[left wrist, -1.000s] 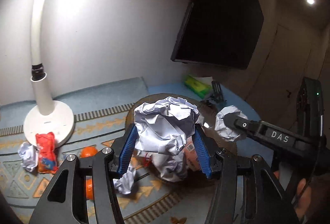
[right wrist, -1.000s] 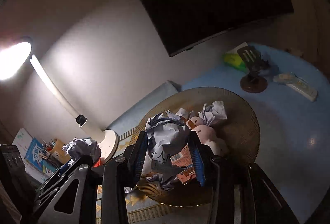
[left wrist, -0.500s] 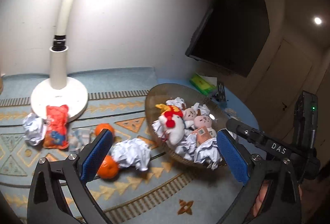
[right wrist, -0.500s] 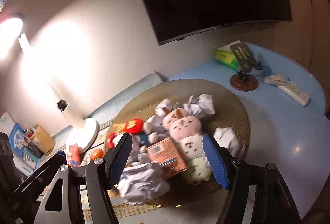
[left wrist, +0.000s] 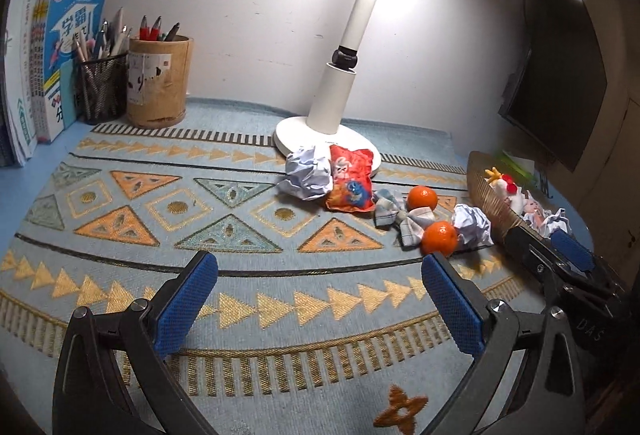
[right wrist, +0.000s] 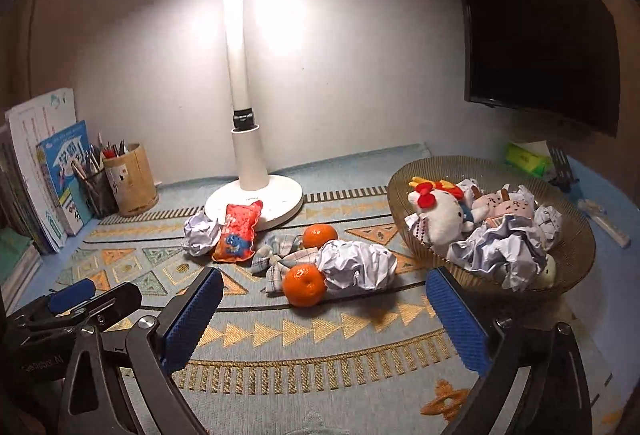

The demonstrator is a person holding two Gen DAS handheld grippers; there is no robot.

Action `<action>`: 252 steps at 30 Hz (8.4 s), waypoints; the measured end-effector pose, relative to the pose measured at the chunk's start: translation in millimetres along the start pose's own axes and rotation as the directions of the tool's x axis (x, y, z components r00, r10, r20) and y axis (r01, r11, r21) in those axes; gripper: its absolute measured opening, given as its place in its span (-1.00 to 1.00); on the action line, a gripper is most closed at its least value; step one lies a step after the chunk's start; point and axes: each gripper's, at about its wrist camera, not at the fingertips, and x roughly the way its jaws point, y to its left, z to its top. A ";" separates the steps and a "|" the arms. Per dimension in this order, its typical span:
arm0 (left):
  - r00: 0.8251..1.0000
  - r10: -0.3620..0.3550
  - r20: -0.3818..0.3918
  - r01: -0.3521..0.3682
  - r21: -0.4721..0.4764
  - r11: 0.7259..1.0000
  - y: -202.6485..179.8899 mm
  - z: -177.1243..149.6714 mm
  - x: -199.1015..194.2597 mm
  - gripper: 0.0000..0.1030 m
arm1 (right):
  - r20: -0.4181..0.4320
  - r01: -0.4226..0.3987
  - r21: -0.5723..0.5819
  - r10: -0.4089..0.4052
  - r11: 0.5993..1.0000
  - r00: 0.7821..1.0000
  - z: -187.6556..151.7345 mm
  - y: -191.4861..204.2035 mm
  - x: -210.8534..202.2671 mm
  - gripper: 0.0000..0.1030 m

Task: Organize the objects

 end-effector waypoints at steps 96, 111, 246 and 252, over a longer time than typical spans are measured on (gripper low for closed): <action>0.991 -0.105 -0.088 0.103 -0.028 0.994 41.1 -10.4 -16.3 0.02 | -0.343 -0.251 -0.239 0.160 0.938 0.926 -76.9 72.7 9.5 -0.17; 0.923 -0.376 -0.088 0.386 0.203 0.900 -152.5 67.6 4.6 0.02 | 0.003 -0.095 0.091 0.095 0.991 0.995 42.8 -113.2 -69.5 -0.17; 0.955 -0.247 -0.162 0.253 0.019 0.967 -7.1 -6.3 11.9 -0.44 | -0.362 -0.263 0.008 0.248 0.965 0.899 -52.1 -10.5 35.3 -0.21; 0.952 -0.246 -0.182 0.257 0.042 0.965 -18.8 -5.9 6.3 -0.44 | -0.296 -0.290 0.007 0.279 0.957 0.913 -46.4 -15.7 15.8 -0.22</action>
